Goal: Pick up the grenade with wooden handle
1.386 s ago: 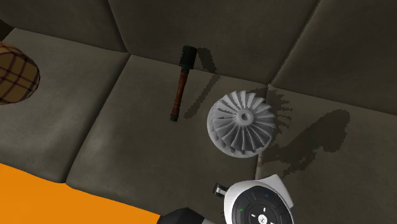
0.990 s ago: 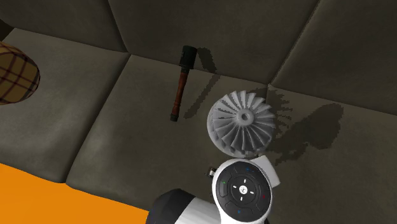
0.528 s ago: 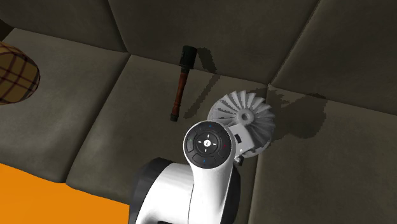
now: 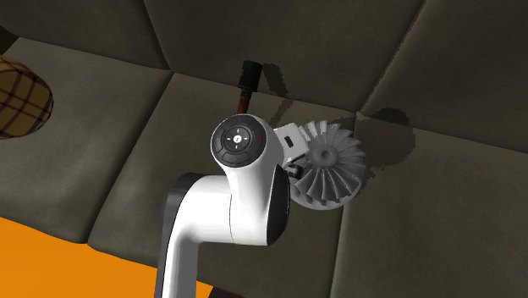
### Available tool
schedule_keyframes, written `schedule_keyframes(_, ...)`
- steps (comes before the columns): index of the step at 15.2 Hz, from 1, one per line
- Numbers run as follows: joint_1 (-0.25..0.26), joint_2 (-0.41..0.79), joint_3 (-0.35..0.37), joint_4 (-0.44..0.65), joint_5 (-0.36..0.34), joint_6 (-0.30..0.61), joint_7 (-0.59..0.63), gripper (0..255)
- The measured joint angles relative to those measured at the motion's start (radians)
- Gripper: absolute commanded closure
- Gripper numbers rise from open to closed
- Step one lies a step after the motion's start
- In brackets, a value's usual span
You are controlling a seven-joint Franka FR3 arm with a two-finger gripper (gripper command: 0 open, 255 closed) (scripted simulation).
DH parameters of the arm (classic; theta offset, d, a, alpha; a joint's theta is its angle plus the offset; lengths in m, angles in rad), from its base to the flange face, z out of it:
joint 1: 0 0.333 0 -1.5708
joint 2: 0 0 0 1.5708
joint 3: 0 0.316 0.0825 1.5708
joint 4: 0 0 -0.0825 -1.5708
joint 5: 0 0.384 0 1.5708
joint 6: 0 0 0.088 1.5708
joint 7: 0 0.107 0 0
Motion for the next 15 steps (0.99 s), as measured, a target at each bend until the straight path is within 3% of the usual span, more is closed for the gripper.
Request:
schedule_keyframes(8, 0.005, 0.234, 0.108, 0.215, -0.114, 0.087, 0.124, 0)
schedule_keyframes(15, 0.066, 0.489, 0.186, 0.498, -0.299, 0.078, 0.253, 0)
